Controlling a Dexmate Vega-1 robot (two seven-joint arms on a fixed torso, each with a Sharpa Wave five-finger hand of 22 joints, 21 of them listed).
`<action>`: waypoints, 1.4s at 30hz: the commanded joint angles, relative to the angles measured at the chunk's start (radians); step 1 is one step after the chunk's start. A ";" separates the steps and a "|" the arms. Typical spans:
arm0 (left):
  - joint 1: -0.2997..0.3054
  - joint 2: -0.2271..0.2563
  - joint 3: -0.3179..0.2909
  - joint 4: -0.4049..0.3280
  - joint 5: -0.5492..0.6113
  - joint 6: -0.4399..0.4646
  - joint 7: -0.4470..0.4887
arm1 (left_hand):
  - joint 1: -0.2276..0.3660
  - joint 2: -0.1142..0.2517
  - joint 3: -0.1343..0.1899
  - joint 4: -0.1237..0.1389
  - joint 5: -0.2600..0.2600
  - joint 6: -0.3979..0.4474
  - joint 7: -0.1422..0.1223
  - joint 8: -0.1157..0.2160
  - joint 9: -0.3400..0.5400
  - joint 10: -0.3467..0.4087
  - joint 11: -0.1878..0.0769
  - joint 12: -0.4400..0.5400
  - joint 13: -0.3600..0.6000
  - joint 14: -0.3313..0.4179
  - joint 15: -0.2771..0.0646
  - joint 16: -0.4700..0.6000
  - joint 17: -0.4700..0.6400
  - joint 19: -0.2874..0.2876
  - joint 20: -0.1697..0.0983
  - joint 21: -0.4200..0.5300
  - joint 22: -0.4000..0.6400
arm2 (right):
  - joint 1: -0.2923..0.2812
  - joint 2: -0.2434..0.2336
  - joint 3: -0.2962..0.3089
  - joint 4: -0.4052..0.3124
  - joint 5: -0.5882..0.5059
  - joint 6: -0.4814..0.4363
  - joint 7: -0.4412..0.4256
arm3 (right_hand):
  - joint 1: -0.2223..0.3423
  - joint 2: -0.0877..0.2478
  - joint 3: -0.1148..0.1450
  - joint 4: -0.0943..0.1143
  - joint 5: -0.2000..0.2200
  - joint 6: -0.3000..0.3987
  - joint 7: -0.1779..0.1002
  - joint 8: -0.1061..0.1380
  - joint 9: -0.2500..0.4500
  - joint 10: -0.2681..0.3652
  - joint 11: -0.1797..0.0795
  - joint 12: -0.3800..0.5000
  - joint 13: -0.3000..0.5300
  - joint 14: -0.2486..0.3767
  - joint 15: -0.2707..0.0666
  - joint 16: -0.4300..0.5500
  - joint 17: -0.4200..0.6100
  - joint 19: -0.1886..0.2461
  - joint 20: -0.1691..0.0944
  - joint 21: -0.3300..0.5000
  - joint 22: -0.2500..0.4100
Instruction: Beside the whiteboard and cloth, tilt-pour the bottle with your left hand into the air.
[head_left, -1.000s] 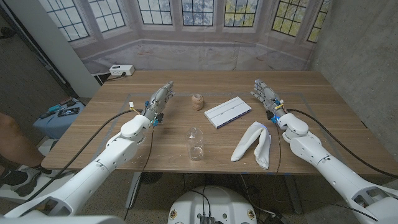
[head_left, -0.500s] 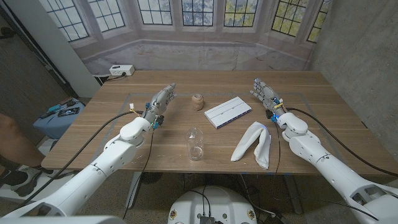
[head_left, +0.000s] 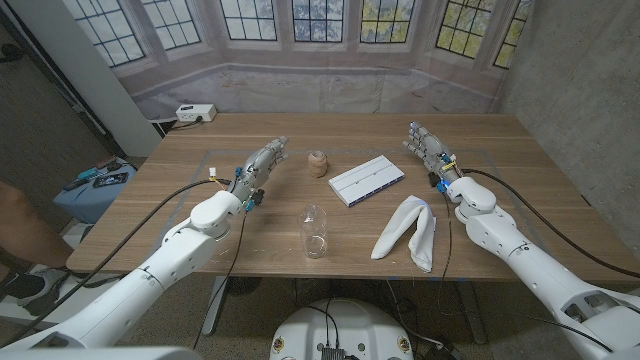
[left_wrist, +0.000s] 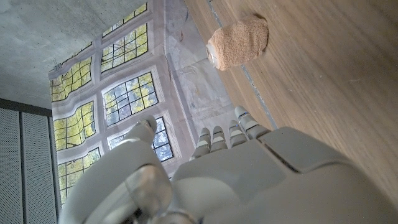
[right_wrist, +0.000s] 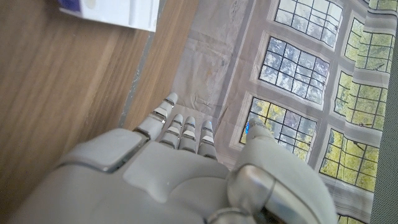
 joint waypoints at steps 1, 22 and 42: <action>0.038 0.050 -0.009 -0.068 0.016 0.012 -0.013 | 0.012 -0.008 0.002 -0.017 0.008 -0.009 -0.002 -0.004 0.001 -0.007 -0.001 0.000 -0.001 0.002 -0.009 0.000 0.002 0.011 -0.003 -0.007 0.005 | 0.016 -0.009 0.003 0.006 -0.008 0.000 0.002 | 0.012 -0.001 0.004 -0.007 -0.003 0.000 0.003 0.000 0.002 -0.003 0.001 0.004 0.002 -0.004 -0.003 0.006 0.001 0.000 0.005 0.005 0.002; 0.111 0.123 -0.033 -0.168 0.037 0.020 -0.017 | 0.044 -0.035 -0.005 -0.076 0.012 -0.026 0.002 -0.003 0.002 -0.010 0.011 0.002 0.000 0.003 -0.005 0.002 0.003 0.029 0.002 -0.035 0.005 | 0.037 -0.019 -0.003 0.017 -0.014 -0.024 0.010 | 0.019 -0.003 0.007 -0.021 -0.006 -0.007 0.013 0.001 0.002 -0.005 0.000 0.007 0.002 -0.009 -0.002 0.008 -0.003 -0.001 0.004 0.006 0.002; 0.128 0.168 -0.027 -0.196 0.022 0.001 -0.108 | 0.060 -0.050 -0.013 -0.103 0.009 -0.026 0.016 0.001 0.002 -0.026 0.024 -0.002 0.001 -0.006 0.001 -0.001 0.003 0.036 0.008 -0.054 0.006 | 0.025 -0.039 0.004 -0.011 -0.023 -0.041 -0.015 | 0.025 -0.005 0.009 -0.031 -0.007 -0.013 0.015 0.002 0.002 -0.006 -0.001 0.008 0.002 -0.010 -0.003 0.009 -0.006 -0.003 0.003 0.006 0.002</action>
